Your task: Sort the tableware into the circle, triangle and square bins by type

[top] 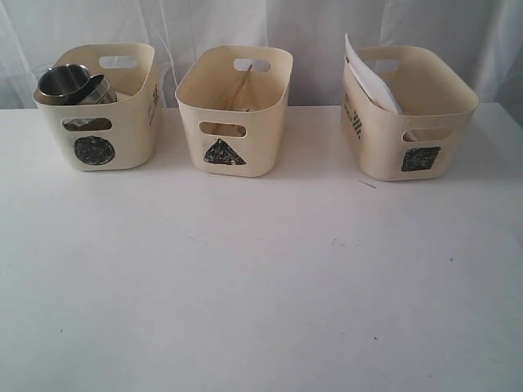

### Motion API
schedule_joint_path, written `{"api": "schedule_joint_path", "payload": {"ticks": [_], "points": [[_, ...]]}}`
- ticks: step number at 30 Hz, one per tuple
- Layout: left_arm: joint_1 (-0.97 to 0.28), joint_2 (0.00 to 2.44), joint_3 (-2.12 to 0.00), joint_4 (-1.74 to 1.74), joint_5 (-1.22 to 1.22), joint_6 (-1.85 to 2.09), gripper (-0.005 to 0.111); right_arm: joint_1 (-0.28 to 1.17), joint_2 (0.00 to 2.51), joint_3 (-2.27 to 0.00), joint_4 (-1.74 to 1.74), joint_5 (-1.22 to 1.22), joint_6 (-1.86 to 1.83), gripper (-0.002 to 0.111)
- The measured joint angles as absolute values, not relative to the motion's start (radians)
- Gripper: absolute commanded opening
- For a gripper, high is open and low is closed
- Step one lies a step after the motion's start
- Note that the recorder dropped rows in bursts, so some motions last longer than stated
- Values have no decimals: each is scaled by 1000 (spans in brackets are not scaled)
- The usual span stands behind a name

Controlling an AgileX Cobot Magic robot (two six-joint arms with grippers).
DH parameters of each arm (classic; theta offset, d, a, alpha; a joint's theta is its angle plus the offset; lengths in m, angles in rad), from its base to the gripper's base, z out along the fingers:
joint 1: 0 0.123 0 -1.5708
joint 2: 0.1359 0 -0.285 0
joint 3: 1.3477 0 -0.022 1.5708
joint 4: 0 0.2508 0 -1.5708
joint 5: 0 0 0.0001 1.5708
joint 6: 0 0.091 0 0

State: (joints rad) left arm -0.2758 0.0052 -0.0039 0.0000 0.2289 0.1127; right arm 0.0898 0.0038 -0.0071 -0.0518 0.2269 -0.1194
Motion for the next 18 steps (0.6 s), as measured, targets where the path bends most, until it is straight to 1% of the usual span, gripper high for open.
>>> {"api": "schedule_joint_path", "payload": {"ticks": [18], "points": [[-276, 5, -4, 0, 229, 113, 0, 90, 4, -7, -38, 259, -142, 0]]}}
